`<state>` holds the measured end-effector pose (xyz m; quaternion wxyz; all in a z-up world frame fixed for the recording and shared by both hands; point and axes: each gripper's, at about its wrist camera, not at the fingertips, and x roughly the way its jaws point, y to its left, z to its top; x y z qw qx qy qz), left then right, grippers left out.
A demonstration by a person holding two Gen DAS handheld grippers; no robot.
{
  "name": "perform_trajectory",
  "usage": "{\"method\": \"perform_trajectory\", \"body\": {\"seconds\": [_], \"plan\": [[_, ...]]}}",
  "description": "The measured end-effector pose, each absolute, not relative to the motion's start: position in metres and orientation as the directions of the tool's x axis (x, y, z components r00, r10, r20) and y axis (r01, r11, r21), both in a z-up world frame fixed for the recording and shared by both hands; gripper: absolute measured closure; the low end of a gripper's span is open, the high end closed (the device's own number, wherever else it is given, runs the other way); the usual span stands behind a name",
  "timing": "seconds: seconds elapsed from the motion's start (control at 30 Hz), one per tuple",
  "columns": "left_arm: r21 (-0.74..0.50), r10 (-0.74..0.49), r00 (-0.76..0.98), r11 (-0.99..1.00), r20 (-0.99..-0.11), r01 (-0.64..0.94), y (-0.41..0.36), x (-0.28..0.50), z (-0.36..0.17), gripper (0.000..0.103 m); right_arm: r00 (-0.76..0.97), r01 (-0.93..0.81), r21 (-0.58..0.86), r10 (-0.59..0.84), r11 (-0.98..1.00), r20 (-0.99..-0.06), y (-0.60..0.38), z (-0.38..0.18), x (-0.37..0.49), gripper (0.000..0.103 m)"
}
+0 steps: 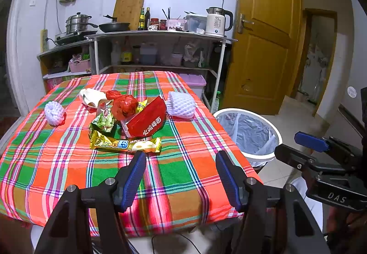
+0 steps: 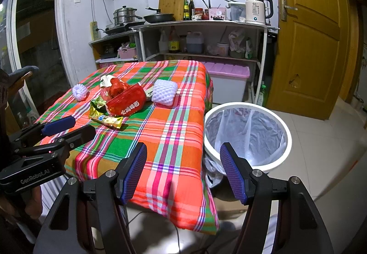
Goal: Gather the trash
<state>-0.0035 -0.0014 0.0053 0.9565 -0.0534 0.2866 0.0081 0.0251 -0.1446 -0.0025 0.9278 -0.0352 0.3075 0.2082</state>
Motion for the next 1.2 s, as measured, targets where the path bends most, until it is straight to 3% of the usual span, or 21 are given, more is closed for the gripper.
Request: {"method": "perform_trajectory", "body": {"seconds": [1.2], "plan": [[-0.124,-0.028,0.830,0.991,-0.557,-0.050,0.006,-0.001,-0.004,0.041,0.717,-0.409,0.062,0.363,0.910,-0.596,-0.145,-0.004,0.026,0.036]]}}
